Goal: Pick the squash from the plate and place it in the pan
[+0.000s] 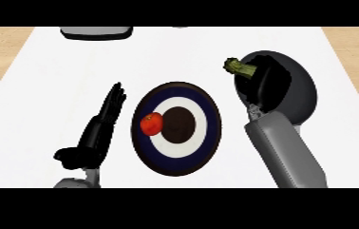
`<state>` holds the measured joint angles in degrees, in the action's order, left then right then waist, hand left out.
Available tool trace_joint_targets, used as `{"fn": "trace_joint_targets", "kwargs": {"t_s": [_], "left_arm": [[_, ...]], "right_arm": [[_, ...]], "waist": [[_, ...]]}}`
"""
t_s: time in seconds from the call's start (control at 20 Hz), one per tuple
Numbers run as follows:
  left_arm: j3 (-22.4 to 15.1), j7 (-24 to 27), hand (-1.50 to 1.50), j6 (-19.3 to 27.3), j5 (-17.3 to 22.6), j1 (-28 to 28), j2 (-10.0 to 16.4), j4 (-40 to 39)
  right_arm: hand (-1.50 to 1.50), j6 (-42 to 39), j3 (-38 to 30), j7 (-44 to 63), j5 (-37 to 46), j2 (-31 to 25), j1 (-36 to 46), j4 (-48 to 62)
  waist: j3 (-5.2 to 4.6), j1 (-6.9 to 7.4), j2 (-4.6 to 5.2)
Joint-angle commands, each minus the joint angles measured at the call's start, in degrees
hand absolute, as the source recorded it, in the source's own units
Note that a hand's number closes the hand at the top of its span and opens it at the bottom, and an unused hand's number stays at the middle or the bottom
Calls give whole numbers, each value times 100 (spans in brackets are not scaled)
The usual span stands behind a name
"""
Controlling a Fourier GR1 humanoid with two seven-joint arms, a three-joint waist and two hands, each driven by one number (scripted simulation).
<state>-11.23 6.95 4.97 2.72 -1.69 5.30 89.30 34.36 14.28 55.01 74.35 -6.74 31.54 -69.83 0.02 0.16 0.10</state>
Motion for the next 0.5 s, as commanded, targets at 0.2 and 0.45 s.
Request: {"fn": "trace_joint_targets", "kwargs": {"t_s": [0.2, 0.45], "left_arm": [[-74, -33, 0, -5, -122, 5, -45, 73], [72, 192, 0, -201, 38, 15, -30, -86]], "right_arm": [[150, 1588, -1147, -723, -289, -677, 322, 1111], [150, 2380, -1614, -2124, -1469, -1122, 272, 2069]], "waist": [[5, 81, 23], [7, 92, 36]]}}
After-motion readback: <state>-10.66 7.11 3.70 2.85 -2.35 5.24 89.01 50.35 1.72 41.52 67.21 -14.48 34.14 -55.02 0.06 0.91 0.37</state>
